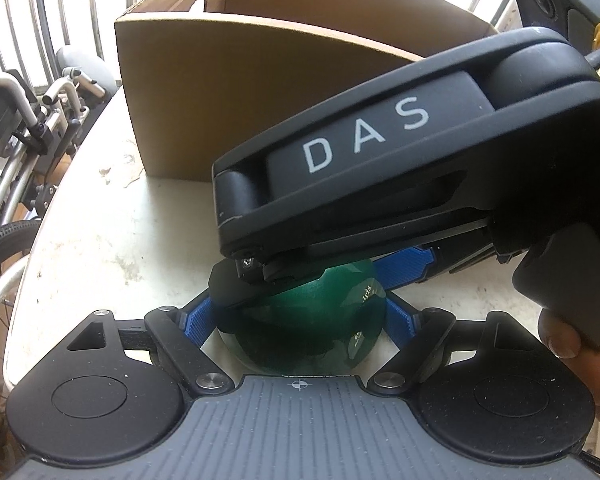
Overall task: Organize objects
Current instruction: 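Hold the green tin in the right gripper beside the cardboard box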
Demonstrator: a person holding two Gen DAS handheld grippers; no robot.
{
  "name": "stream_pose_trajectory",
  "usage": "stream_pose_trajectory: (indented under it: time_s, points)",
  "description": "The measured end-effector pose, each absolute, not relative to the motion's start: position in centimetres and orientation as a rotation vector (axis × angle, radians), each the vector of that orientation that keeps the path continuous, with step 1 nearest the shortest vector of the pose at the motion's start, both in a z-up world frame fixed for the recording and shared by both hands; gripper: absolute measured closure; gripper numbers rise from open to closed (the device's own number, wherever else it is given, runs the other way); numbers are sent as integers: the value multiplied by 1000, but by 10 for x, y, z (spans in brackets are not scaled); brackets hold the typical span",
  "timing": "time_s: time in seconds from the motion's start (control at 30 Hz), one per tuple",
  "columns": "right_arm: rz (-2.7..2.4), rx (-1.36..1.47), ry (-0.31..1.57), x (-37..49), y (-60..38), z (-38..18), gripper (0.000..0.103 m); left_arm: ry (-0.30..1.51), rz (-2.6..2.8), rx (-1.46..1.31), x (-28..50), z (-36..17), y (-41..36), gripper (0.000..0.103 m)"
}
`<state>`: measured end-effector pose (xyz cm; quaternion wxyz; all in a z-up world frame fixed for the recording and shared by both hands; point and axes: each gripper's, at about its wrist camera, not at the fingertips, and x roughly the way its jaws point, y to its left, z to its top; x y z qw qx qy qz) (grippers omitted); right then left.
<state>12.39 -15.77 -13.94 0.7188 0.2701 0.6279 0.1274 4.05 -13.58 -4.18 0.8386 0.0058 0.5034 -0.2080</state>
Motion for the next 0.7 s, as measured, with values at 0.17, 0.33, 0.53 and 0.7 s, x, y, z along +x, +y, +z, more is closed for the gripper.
stream_pose_trajectory:
  time_s: [0.17, 0.33, 0.53, 0.7]
  points:
    - [282, 589, 1390, 125, -155, -138, 21, 1070, -433, 5, 41, -39, -142, 20]
    - [287, 587, 1391, 126, -153, -135, 21, 1072, -429, 2, 44, -32, -161, 20]
    - [290, 591, 1390, 127, -152, -128, 21, 1067, -422, 0, 49, -19, -186, 20]
    - [296, 590, 1385, 128, -151, -124, 21, 1062, -415, 3, 54, -8, -209, 20]
